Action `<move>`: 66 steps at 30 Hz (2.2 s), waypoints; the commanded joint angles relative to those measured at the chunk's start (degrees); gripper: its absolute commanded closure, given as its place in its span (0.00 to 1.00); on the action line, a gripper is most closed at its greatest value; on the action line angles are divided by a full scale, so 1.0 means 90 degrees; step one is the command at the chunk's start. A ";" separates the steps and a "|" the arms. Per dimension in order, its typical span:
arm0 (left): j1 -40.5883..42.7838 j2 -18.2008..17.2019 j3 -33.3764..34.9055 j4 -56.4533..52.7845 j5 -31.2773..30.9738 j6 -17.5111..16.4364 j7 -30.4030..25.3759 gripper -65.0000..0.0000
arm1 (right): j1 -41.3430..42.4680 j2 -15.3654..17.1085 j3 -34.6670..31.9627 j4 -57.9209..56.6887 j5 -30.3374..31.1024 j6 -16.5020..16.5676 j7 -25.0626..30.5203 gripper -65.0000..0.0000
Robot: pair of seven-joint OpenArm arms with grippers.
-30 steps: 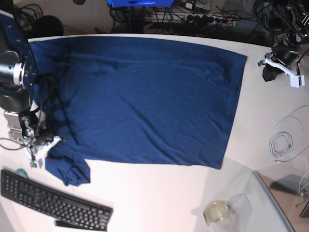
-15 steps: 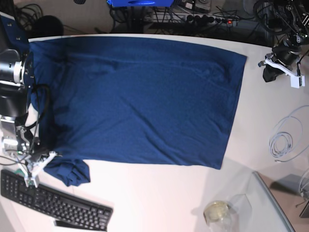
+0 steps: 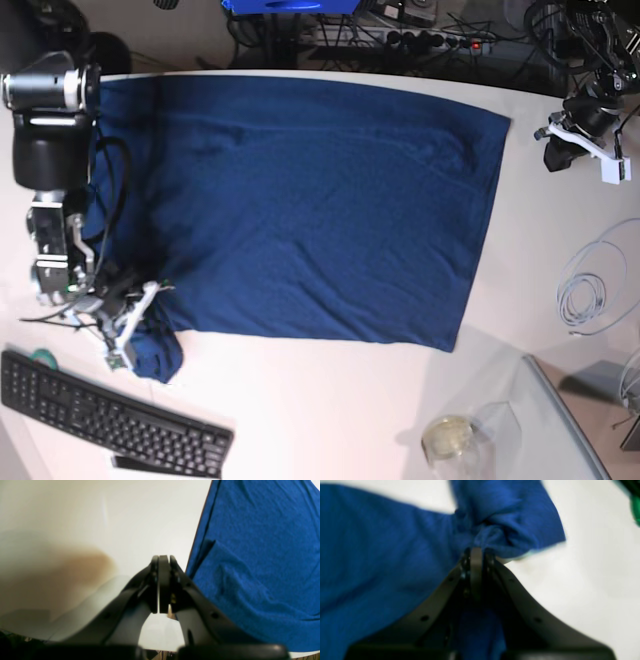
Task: Layout the t-shirt on the table in an organized manner, then fold the t-shirt properly
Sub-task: 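Grasp the bunched shirt sleeve near the hem with the right gripper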
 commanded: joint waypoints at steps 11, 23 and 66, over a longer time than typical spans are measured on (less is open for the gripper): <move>-0.0007 -0.0110 -0.0022 0.0093 -0.0094 -0.0035 -0.0103 1.00 | -0.0702 -0.0210 -0.0709 0.1153 0.0036 -0.0009 -0.1042 0.88; 0.0041 -0.0110 -0.0022 0.0084 -0.0094 -0.0035 -0.0103 1.00 | -0.0057 -0.0269 0.0434 0.1397 0.0036 -0.0077 -0.1238 0.38; 0.0149 -0.0120 -0.0071 0.0084 -0.0084 -0.0035 -0.0122 1.00 | 0.0852 -0.0591 0.1547 -0.1015 0.0055 -0.1757 0.0325 0.48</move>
